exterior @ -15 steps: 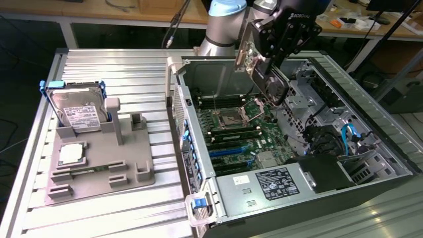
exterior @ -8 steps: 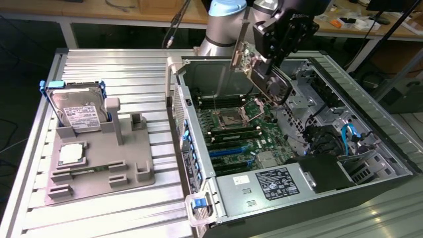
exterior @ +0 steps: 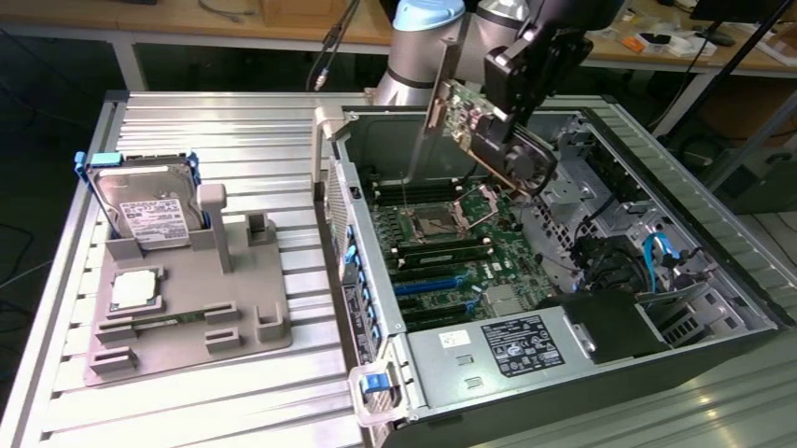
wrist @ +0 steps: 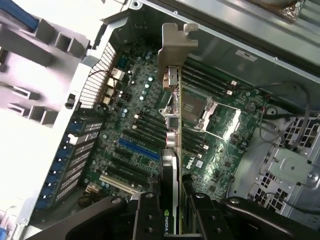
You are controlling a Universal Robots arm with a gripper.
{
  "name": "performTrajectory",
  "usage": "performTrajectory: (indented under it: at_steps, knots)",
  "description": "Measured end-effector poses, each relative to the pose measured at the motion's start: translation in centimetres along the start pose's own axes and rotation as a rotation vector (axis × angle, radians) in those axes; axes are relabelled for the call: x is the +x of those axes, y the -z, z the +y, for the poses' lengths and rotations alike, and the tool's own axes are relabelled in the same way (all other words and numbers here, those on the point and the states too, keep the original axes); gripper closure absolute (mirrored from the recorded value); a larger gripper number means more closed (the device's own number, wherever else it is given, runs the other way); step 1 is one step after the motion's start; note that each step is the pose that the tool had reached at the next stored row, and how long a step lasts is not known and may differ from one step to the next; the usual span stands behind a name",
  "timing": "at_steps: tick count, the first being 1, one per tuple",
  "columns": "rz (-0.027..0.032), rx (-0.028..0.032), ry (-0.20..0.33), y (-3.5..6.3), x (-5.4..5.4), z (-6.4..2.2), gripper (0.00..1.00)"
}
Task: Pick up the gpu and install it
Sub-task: 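Insert the gpu into the slot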
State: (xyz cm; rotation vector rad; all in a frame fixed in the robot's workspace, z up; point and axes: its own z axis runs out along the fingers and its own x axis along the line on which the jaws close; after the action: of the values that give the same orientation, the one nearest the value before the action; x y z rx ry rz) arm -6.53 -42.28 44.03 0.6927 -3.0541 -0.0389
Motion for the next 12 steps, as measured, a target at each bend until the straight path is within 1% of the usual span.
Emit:
performTrajectory:
  at_steps: [3, 12]
  knots:
    - [0.0015, 0.0002, 0.056, -0.04, -0.02, -0.01, 0.73]
    - [0.0050, 0.0008, 0.190, -0.14, -0.08, -0.04, 0.73]
